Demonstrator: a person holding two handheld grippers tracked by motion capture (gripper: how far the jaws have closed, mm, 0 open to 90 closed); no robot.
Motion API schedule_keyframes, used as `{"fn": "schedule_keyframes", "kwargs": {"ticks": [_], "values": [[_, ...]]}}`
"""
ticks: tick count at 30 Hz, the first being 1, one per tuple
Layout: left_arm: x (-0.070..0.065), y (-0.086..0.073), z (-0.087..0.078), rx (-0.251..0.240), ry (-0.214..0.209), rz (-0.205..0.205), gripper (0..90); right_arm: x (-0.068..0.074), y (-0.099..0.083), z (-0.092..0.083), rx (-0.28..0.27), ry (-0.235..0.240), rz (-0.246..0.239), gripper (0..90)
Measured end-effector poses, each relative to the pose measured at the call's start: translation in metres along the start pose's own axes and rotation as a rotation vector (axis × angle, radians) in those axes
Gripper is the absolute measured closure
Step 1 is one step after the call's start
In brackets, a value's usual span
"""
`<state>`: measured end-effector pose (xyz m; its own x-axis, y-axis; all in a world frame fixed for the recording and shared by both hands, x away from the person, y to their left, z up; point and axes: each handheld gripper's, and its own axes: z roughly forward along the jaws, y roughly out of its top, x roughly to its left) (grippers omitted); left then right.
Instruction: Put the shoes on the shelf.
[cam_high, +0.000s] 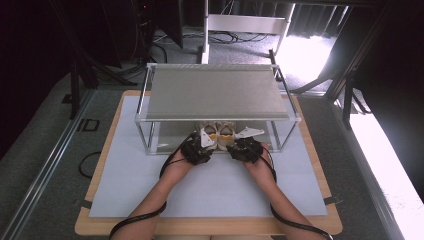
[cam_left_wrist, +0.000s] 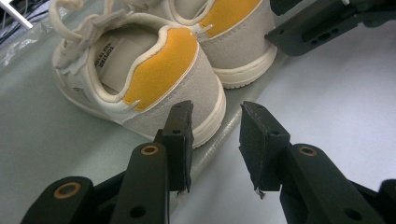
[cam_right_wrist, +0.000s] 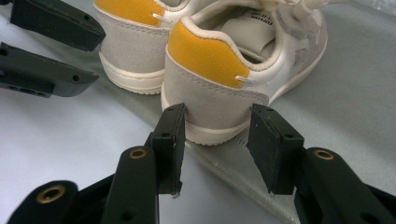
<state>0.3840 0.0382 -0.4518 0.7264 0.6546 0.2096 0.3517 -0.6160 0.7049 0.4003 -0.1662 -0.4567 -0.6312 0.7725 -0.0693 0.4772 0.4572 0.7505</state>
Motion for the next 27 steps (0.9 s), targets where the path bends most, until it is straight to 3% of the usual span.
{"fn": "schedule_keyframes", "kwargs": {"ticks": [4, 9, 14, 16, 22, 24, 27], "values": [[0.001, 0.000, 0.001, -0.003, 0.003, -0.005, 63.8, -0.001, -0.001, 0.003, -0.014, -0.004, -0.001, 55.7], [-0.001, 0.000, -0.002, -0.009, -0.002, -0.005, 59.9, 0.000, -0.003, -0.002, -0.035, 0.010, -0.003, 47.1], [-0.007, -0.002, -0.010, -0.019, -0.034, -0.010, 57.3, 0.005, -0.006, -0.014, -0.084, 0.001, 0.000, 37.1], [-0.009, -0.005, -0.014, -0.023, -0.054, -0.021, 56.3, 0.007, -0.008, -0.020, -0.106, 0.026, 0.009, 35.6], [-0.014, -0.013, -0.028, -0.041, -0.091, -0.039, 47.2, 0.009, -0.017, -0.032, -0.111, 0.093, 0.023, 14.1], [-0.015, -0.016, -0.031, -0.040, -0.092, -0.040, 40.0, 0.008, -0.021, -0.035, -0.116, 0.117, 0.028, 12.8], [-0.014, -0.020, -0.034, -0.046, -0.100, -0.054, 32.2, 0.008, -0.026, -0.038, -0.125, 0.094, 0.022, 13.3]]}}
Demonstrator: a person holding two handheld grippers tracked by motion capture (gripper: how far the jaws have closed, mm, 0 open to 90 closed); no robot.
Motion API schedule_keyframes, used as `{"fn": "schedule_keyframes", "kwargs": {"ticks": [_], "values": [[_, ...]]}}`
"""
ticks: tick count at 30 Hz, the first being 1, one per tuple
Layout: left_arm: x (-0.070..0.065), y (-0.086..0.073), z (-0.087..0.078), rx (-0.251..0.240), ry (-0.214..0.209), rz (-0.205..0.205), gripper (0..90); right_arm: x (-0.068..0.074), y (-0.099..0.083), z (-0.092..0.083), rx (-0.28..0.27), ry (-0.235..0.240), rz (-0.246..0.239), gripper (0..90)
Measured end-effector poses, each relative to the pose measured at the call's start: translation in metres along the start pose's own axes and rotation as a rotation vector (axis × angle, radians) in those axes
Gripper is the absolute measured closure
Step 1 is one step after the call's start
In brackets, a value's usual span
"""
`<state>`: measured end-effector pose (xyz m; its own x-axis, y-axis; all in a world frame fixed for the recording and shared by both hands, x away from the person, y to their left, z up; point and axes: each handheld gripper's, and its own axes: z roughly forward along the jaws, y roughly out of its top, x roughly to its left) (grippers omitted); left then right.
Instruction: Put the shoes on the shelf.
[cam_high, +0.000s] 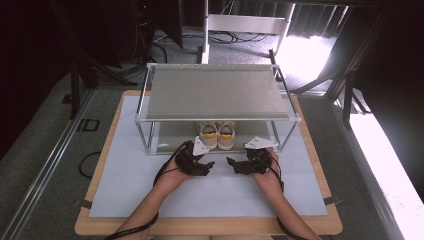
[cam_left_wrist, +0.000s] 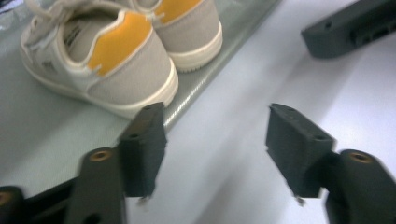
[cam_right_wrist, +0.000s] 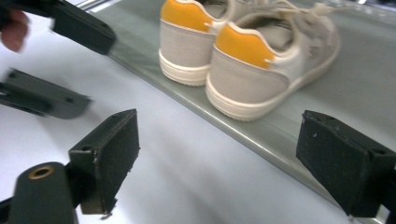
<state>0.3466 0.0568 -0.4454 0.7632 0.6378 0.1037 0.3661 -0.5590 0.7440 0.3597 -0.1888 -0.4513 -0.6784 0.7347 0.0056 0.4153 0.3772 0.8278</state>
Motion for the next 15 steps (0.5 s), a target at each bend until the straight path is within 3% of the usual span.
{"fn": "schedule_keyframes", "kwargs": {"ticks": [5, 9, 12, 15], "values": [[0.003, -0.012, -0.008, 0.000, 0.008, -0.038, 13.2, -0.003, -0.014, -0.012, -0.032, -0.020, -0.009, 13.3], [0.005, -0.022, -0.012, -0.021, 0.009, -0.046, 8.5, -0.007, -0.026, -0.019, -0.031, -0.029, -0.025, 13.4], [0.007, -0.030, -0.014, -0.028, 0.015, -0.051, 8.0, -0.012, -0.034, -0.025, -0.044, -0.032, -0.012, 13.4], [0.009, -0.037, -0.016, -0.031, 0.019, -0.065, 1.6, -0.017, -0.041, -0.033, -0.051, -0.058, 0.003, 13.3]]}}
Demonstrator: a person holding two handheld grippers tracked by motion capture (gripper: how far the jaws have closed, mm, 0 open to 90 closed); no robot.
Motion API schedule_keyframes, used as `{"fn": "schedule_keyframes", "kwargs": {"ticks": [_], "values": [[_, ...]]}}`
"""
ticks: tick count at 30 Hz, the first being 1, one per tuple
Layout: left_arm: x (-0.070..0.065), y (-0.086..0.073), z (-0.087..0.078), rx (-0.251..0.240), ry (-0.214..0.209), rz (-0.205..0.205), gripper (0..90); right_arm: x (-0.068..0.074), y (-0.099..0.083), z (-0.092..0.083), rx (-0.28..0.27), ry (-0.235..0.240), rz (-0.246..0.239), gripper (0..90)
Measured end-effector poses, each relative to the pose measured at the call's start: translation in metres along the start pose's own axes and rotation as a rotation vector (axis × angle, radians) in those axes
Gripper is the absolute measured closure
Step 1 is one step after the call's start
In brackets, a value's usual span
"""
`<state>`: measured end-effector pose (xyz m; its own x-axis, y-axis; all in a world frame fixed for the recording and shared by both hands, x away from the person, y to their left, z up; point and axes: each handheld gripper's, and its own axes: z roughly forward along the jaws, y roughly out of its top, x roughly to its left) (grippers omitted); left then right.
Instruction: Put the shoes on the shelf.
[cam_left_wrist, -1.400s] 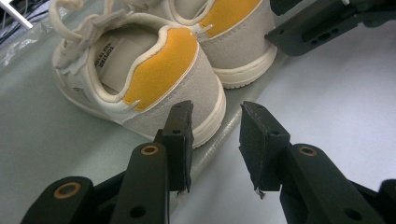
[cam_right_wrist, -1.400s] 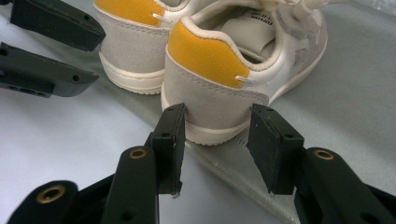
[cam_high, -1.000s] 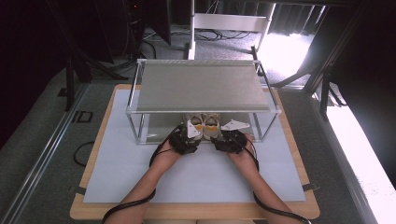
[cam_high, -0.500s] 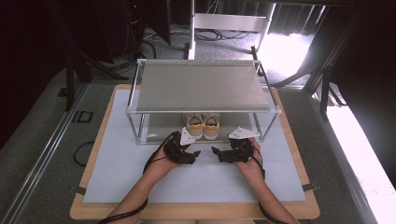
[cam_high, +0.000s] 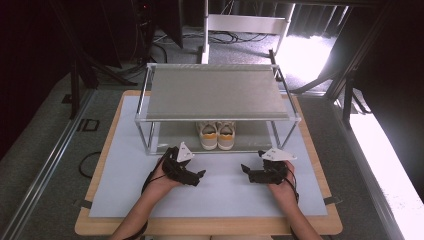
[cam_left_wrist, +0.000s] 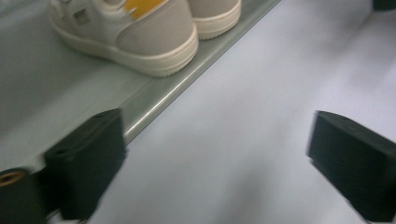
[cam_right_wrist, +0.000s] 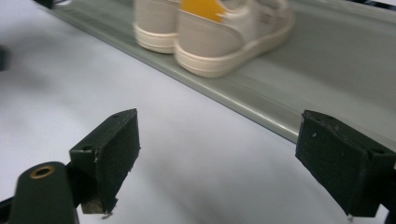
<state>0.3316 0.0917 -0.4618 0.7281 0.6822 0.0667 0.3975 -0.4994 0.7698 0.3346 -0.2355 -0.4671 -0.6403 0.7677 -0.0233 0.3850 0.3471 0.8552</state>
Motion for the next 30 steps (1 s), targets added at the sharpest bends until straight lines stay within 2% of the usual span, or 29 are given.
{"fn": "schedule_keyframes", "kwargs": {"ticks": [7, 10, 17, 22, 25, 30], "values": [[0.004, -0.016, -0.010, -0.029, 0.052, -0.022, 1.5, -0.008, -0.016, -0.012, 0.011, -0.022, 0.009, 12.3], [0.009, -0.026, -0.018, -0.036, 0.068, -0.046, 1.6, -0.013, -0.025, -0.021, 0.004, -0.049, 0.000, 12.3], [0.016, -0.040, -0.031, -0.051, 0.108, -0.062, 1.6, -0.018, -0.031, -0.036, -0.014, -0.101, -0.014, 12.3], [0.017, -0.051, -0.036, -0.052, 0.127, -0.066, 1.6, -0.028, -0.033, -0.043, -0.003, -0.119, 0.014, 12.0], [0.019, -0.057, -0.040, -0.051, 0.136, -0.065, 1.6, -0.034, -0.034, -0.047, -0.005, -0.147, 0.031, 12.0], [0.024, -0.066, -0.047, -0.078, 0.161, -0.078, 1.6, -0.043, -0.038, -0.051, -0.007, -0.168, 0.060, 12.0]]}}
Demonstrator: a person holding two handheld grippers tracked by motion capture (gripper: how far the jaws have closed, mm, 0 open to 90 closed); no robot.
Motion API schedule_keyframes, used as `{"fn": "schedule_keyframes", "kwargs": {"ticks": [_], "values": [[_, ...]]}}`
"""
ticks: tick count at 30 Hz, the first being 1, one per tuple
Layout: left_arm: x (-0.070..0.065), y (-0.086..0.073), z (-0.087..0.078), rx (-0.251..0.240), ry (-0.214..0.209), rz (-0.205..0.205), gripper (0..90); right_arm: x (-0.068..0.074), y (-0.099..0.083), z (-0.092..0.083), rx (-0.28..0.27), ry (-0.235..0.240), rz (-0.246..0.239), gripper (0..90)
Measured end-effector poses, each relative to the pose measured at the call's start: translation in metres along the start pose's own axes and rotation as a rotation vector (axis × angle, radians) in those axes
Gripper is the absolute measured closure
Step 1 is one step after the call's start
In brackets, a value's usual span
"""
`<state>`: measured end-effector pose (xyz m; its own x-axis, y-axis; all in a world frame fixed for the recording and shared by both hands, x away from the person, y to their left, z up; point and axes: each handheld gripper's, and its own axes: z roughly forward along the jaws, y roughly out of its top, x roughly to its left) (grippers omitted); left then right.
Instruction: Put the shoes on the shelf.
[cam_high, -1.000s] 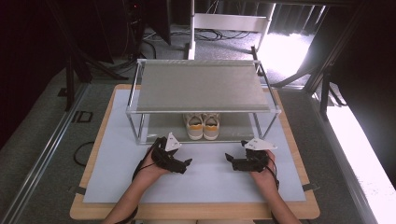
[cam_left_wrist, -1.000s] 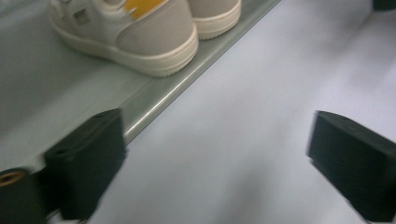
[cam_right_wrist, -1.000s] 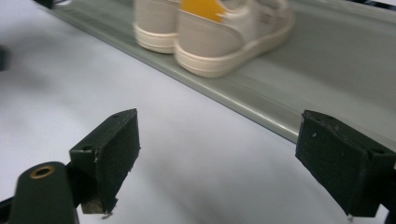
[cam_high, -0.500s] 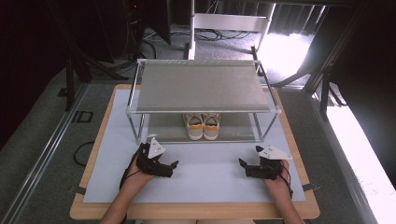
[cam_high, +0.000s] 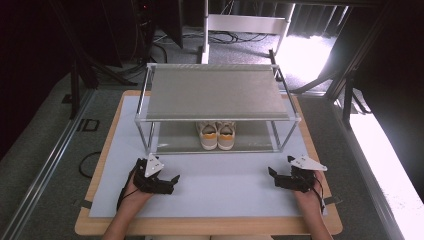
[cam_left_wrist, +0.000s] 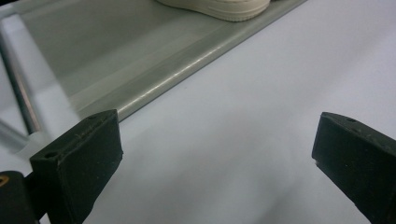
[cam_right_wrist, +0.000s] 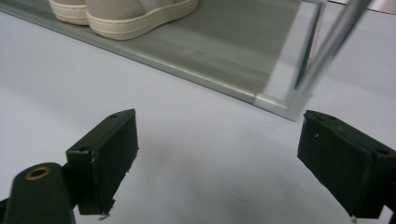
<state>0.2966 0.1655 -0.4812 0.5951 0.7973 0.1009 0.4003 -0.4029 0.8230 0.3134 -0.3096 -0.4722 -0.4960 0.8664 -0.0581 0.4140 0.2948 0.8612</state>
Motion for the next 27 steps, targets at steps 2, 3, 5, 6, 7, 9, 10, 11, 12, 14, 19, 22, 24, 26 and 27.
{"fn": "schedule_keyframes", "kwargs": {"ticks": [2, 3, 5, 6, 7, 9, 10, 11, 12, 14, 19, 22, 24, 26, 27], "values": [[0.002, -0.003, -0.001, -0.007, 0.011, -0.012, 1.6, -0.003, -0.002, -0.001, 0.007, -0.009, 0.004, 12.0], [0.003, -0.004, -0.002, -0.010, 0.018, -0.012, 1.6, -0.005, -0.003, -0.002, 0.005, -0.013, 0.005, 12.0], [0.004, -0.005, -0.002, -0.010, 0.024, -0.012, 1.6, -0.007, -0.005, -0.003, 0.014, -0.020, 0.012, 12.0], [0.004, -0.007, -0.004, -0.023, 0.036, -0.012, 1.6, -0.008, -0.006, -0.004, 0.015, -0.027, 0.014, 12.0], [0.004, -0.007, -0.005, -0.024, 0.034, -0.014, 1.6, -0.009, -0.007, -0.005, 0.009, -0.032, 0.021, 12.0], [0.005, -0.009, -0.006, -0.036, 0.033, -0.025, 1.6, -0.012, -0.008, -0.005, 0.015, -0.040, 0.027, 11.9], [0.005, -0.010, -0.007, -0.043, 0.037, -0.032, 1.6, -0.013, -0.009, -0.006, 0.011, -0.048, 0.034, 12.0], [0.006, -0.011, -0.008, -0.051, 0.038, -0.035, 1.6, -0.015, -0.009, -0.006, 0.011, -0.050, 0.041, 11.9], [0.006, -0.011, -0.008, -0.059, 0.039, -0.042, 1.6, -0.016, -0.009, -0.006, 0.015, -0.059, 0.047, 11.9], [0.007, -0.012, -0.009, -0.071, 0.047, -0.050, 1.6, -0.017, -0.011, -0.005, 0.009, -0.077, 0.050, 11.9], [0.006, -0.014, -0.011, -0.094, 0.061, -0.058, 1.6, -0.016, -0.011, -0.004, 0.025, -0.092, 0.041, 11.9], [0.006, -0.016, -0.014, -0.119, 0.075, -0.065, 1.6, -0.015, -0.011, -0.003, 0.029, -0.104, 0.034, 11.9], [0.006, -0.017, -0.015, -0.139, 0.095, -0.073, 1.6, -0.015, -0.011, -0.003, 0.031, -0.115, 0.033, 11.9], [0.006, -0.018, -0.016, -0.148, 0.108, -0.078, 1.6, -0.014, -0.011, -0.002, 0.035, -0.124, 0.031, 11.9], [0.005, -0.018, -0.017, -0.153, 0.112, -0.079, 1.6, -0.014, -0.011, -0.002, 0.035, -0.134, 0.032, 11.9]]}}
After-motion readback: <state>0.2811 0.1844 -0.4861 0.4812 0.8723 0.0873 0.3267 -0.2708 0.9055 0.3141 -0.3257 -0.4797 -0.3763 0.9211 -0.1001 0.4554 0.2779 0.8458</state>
